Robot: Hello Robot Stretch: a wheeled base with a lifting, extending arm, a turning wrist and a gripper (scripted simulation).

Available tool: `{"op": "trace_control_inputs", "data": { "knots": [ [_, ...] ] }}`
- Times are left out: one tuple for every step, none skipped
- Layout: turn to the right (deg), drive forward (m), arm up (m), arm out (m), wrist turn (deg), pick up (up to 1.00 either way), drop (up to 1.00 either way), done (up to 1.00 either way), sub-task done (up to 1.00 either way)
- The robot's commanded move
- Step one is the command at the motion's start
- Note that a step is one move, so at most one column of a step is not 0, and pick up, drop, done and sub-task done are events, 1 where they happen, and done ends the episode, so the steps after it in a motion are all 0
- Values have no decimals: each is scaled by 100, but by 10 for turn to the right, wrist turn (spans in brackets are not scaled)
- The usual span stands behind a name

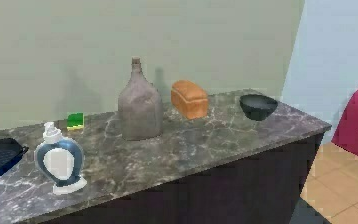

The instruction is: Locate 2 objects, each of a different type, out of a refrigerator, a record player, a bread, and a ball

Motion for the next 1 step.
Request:
{"op": "trace_control_inputs", "data": {
  "knots": [
    [0, 0, 0, 0, 0, 0, 0, 100, 0]
  ]
}}
